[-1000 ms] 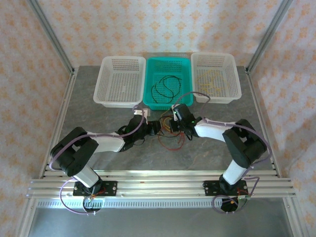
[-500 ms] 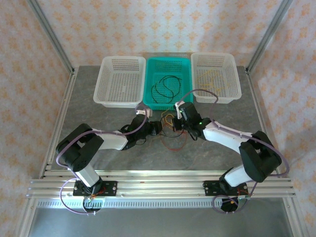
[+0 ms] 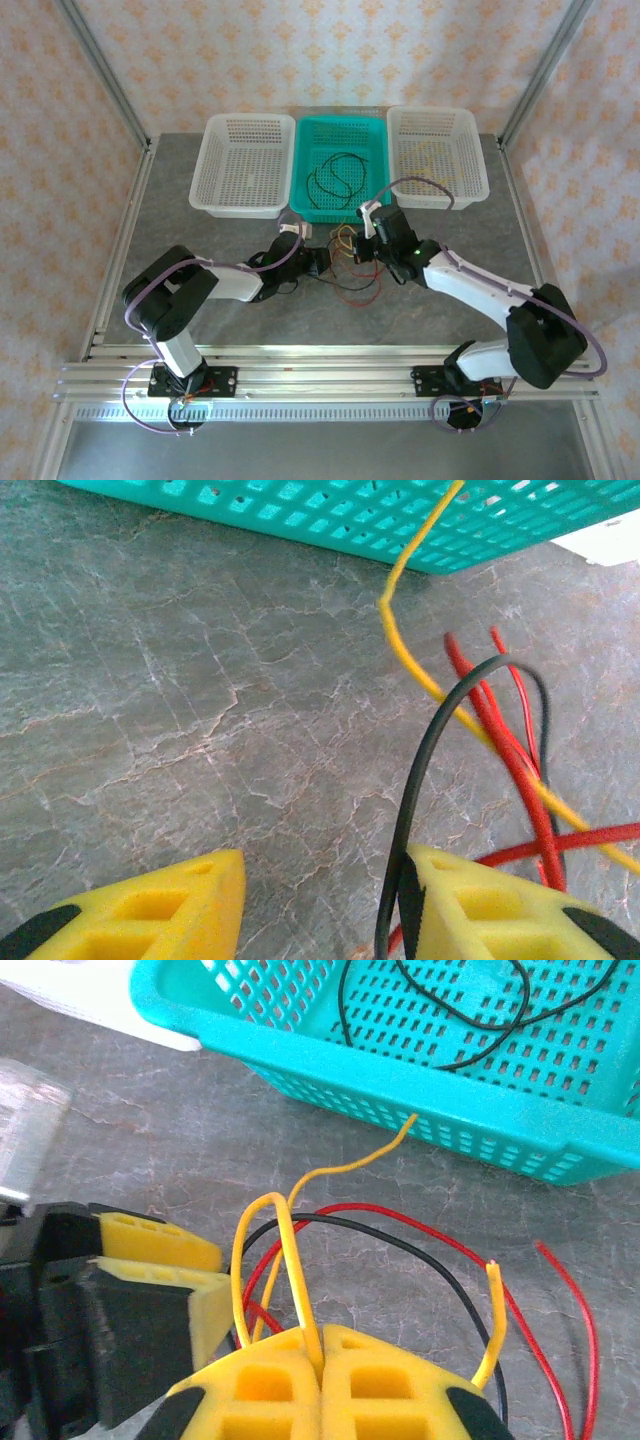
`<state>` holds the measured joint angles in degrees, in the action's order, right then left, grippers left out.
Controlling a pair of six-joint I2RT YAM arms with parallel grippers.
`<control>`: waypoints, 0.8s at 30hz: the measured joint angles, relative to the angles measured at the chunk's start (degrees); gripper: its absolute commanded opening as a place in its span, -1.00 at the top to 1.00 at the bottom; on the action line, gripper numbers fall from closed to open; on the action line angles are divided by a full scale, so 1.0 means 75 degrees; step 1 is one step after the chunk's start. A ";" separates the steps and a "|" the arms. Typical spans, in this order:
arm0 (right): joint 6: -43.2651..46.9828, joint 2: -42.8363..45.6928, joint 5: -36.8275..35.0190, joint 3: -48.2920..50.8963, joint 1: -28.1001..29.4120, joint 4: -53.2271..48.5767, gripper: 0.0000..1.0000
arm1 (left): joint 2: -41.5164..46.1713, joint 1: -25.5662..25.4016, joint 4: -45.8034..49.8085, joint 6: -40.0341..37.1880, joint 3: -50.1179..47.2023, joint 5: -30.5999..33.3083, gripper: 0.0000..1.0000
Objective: Untangle the cables
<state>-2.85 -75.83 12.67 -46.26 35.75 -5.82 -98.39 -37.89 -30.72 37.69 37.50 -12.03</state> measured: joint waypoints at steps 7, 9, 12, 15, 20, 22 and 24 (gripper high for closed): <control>0.0038 0.0513 -0.0309 -0.0111 0.0000 -0.0440 1.00 | -0.0020 0.0000 0.0000 0.0009 -0.0006 0.0009 0.12; 0.0067 0.0670 -0.0431 -0.0219 0.0000 -0.0638 1.00 | -0.0015 0.0000 0.0000 0.0006 -0.0012 0.0041 0.12; 0.0090 0.0895 -0.0580 -0.0425 0.0000 -0.0868 1.00 | 0.0076 0.0000 0.0012 0.0000 -0.0099 0.0102 0.14; 0.0131 0.1172 -0.0729 -0.0612 0.0000 -0.1093 1.00 | 0.0379 0.0000 0.0061 -0.0012 -0.0286 0.0242 0.14; 0.0207 0.1539 -0.0871 -0.0912 0.0015 -0.1469 1.00 | 0.1221 0.0000 0.0131 -0.0169 -0.0466 0.0437 0.11; 0.0230 0.1614 -0.0941 -0.1005 0.0015 -0.1603 1.00 | 0.1565 0.0000 0.0119 -0.0329 -0.0472 0.0434 0.08; 0.0271 0.1647 -0.1017 -0.1084 0.0015 -0.1760 1.00 | 0.1923 0.0000 0.0114 -0.0595 -0.0469 0.0376 0.06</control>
<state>-0.82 -63.48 5.04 -54.39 35.86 -19.03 -83.96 -37.89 -29.87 33.23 33.98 -9.21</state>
